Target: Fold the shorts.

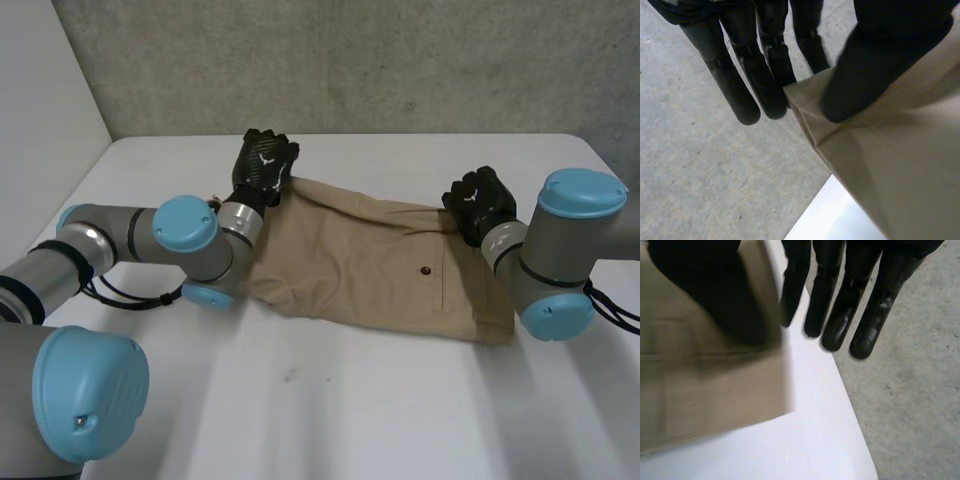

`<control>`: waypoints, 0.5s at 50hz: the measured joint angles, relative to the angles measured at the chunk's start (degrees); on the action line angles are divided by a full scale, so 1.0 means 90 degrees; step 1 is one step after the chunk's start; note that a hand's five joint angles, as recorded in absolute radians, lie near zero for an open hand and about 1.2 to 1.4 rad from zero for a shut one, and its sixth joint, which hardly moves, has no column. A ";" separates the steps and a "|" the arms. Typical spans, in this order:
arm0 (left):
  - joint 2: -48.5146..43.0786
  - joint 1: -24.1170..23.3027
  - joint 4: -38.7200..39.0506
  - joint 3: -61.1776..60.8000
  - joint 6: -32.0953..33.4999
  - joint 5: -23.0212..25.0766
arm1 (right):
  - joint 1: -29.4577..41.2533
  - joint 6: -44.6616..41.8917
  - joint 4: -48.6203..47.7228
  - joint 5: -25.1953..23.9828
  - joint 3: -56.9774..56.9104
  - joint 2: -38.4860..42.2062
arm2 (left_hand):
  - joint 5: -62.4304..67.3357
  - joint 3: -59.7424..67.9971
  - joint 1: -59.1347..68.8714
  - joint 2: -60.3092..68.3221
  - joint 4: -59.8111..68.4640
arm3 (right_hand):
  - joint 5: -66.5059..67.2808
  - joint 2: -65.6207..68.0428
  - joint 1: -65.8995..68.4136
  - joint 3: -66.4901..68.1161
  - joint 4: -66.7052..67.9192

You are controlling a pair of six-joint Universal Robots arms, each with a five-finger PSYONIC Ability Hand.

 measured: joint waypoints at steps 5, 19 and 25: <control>0.0173 -0.0011 0.0252 -0.0327 0.0022 0.0149 | 0.0000 0.0043 0.0006 0.0195 -0.0112 -0.0067 | -0.3023 -0.2943 -0.3337 -0.2987 -0.3022 | -0.2616 -0.2775 -0.2350 -0.2630 -0.2628; 0.2834 -0.0143 0.0861 -0.2842 0.0002 -0.0365 | -0.0093 0.2916 0.0127 0.0197 0.0612 -0.2474 | -0.4573 -0.4802 -0.4374 -0.4791 -0.4922 | -0.4117 -0.4014 -0.3050 -0.4054 -0.3978; 0.4296 -0.0234 0.0329 -0.4445 -0.0351 -0.0572 | -0.0104 0.3252 0.1316 0.0043 0.1505 -0.3161 | -0.4573 -0.4802 -0.4374 -0.4791 -0.4922 | -0.4006 -0.3836 -0.3022 -0.3868 -0.3893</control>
